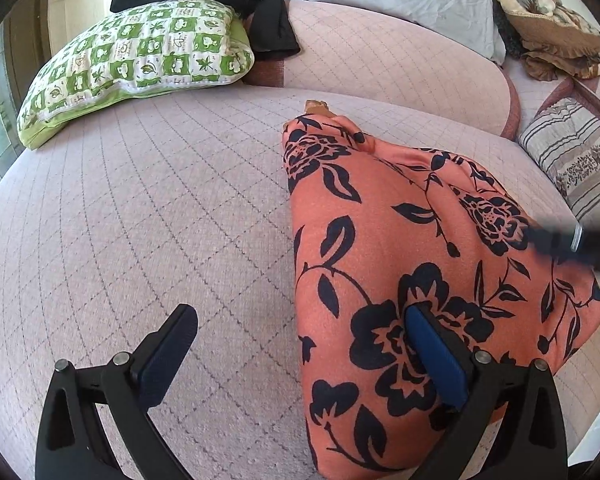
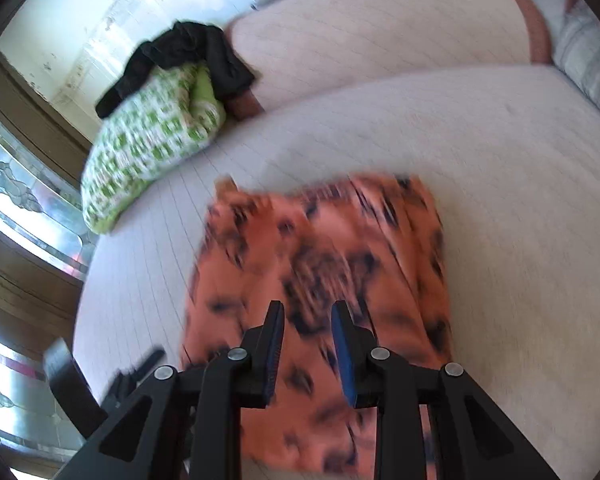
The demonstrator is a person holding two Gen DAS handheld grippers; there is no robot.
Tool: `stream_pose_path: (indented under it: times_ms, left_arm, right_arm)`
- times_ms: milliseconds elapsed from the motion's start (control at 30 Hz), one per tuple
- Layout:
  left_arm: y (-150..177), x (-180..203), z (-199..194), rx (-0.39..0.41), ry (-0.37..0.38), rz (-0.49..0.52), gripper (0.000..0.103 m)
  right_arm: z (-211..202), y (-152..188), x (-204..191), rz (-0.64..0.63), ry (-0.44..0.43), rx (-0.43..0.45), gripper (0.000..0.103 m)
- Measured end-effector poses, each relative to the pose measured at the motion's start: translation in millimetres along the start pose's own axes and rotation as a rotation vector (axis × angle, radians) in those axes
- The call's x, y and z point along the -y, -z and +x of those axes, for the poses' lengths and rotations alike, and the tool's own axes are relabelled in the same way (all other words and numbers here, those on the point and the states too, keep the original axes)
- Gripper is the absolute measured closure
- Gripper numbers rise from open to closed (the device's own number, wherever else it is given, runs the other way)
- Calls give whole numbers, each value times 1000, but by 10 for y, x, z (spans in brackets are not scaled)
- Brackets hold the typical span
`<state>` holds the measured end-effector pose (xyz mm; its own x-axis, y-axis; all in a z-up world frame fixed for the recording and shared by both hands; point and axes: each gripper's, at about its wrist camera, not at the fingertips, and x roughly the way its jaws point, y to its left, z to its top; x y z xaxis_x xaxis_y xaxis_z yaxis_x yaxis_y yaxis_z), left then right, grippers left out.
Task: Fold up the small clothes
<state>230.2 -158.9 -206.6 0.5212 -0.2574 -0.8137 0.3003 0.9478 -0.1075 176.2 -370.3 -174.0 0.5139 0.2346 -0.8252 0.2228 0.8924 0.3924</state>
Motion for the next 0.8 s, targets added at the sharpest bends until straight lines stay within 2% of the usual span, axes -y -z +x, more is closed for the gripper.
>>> stream_pose_path:
  times_ms: [33,100,167,267,433,633,800]
  left_arm:
    - [-8,-4,10,0,5,3,0]
    - [4,-6,23,-6,10,6,0]
    - [14,-18,24,-4,14,-5,0]
    - [18,-75,58,-22,45,-42,0]
    - [113,-115,115,-42,68,-128,0]
    - [123,-96,125,-56,58,-113,0]
    - [33,-27,160,-77,25,-11,0]
  right_arm:
    - [103,79,47,10,43,-22,76]
    - [286,226,220,71,36,-48,76]
    - [287,339,269,61,24,41,76]
    - [275,345,166,-24,81,55,76]
    - [296,297,346,42,11,58,76]
    - [357,299,383,79,-31,50,76]
    - [425,282,469,110,-61,53,78]
